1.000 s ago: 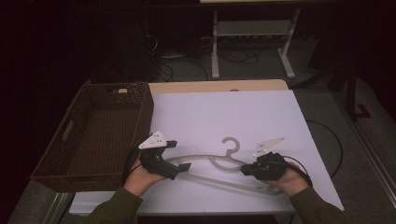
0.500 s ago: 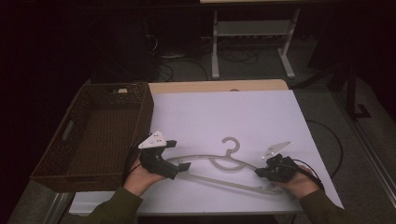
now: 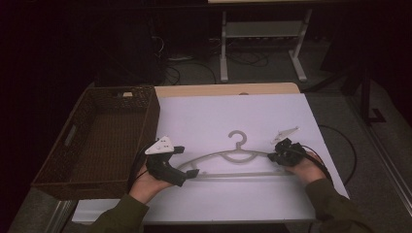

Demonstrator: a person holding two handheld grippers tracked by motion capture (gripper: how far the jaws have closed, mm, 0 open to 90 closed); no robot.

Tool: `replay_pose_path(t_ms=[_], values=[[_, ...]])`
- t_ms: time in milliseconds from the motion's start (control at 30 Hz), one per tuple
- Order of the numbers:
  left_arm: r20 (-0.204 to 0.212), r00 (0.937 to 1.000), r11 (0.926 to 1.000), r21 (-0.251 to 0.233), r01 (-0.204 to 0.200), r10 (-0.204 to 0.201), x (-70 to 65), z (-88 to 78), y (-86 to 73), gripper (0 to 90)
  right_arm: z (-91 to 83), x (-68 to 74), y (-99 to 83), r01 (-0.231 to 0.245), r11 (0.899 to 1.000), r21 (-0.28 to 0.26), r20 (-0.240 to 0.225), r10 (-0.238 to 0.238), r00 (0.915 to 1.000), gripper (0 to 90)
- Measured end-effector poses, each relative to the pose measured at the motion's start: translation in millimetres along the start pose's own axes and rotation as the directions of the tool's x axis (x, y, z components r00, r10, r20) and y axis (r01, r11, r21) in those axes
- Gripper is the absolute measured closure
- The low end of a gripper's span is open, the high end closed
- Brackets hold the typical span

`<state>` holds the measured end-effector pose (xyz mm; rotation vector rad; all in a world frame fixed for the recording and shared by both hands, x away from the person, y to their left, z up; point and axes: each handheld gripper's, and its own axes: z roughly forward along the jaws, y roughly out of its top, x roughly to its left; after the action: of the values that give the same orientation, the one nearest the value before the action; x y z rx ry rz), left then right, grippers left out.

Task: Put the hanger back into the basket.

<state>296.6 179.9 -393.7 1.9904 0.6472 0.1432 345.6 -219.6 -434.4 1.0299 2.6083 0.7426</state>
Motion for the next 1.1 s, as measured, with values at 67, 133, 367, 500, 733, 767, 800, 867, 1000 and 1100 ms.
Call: replay_pose_path(t_ms=[67, 133, 367, 500, 733, 767, 800, 867, 1000, 1100], values=[[0.001, 1.0, 1.0, 0.0, 0.0, 0.0, 0.0, 0.3, -0.1, 0.0, 4.3, -10.7, 4.4, -0.028, 1.0, -0.01, 0.015, 0.028, 0.9995, 89.2], [0.001, 1.0, 1.0, 0.001, 0.001, -0.001, -0.2, 0.5, -0.2, 0.0, 6.4, -16.3, 7.0, -0.043, 0.999, -0.012, 0.019, 0.043, 0.9989, 89.2], [-0.001, 1.0, 1.0, -0.001, 0.003, -0.003, -0.7, 0.4, -0.4, 0.0, -11.1, -2.6, 13.2, -0.032, 0.994, -0.106, -0.008, 0.031, 0.9995, 89.2], [-0.002, 1.0, 1.0, 0.002, -0.001, 0.001, -0.8, 0.3, -0.4, 0.0, -18.1, 18.2, 17.8, -0.02, 0.989, -0.149, -0.087, 0.007, 0.9962, 89.1], [-0.001, 1.0, 1.0, 0.0, 0.002, -0.002, -0.3, 0.3, -0.3, 0.0, -16.9, 46.5, 23.7, 0.029, 0.987, -0.159, -0.172, -0.057, 0.9834, 89.2], [0.0, 1.0, 1.0, -0.002, 0.002, -0.002, -0.2, -0.1, -0.1, 0.0, -13.8, 52.2, 24.6, 0.041, 0.989, -0.144, -0.181, -0.067, 0.9811, 89.1], [0.0, 1.0, 1.0, -0.002, 0.002, -0.002, -0.2, -0.1, -0.1, 0.0, -12.2, 53.9, 24.6, 0.046, 0.989, -0.139, -0.182, -0.071, 0.9807, 89.1], [0.0, 1.0, 1.0, -0.002, 0.003, -0.003, 0.0, -0.1, -0.1, 0.0, -10.2, 54.9, 24.5, 0.052, 0.989, -0.137, -0.185, -0.077, 0.9798, 89.2], [0.002, 1.0, 1.0, -0.003, 0.003, -0.003, 0.5, 0.1, -0.2, 0.0, -4.1, 56.4, 23.1, 0.062, 0.992, -0.113, -0.194, -0.083, 0.9775, 89.1], [0.001, 1.0, 1.0, -0.007, 0.007, -0.007, 1.0, 0.8, -0.1, 0.0, -1.7, 60.2, 22.8, 0.075, 0.993, -0.096, -0.186, -0.092, 0.9782, 89.2]])
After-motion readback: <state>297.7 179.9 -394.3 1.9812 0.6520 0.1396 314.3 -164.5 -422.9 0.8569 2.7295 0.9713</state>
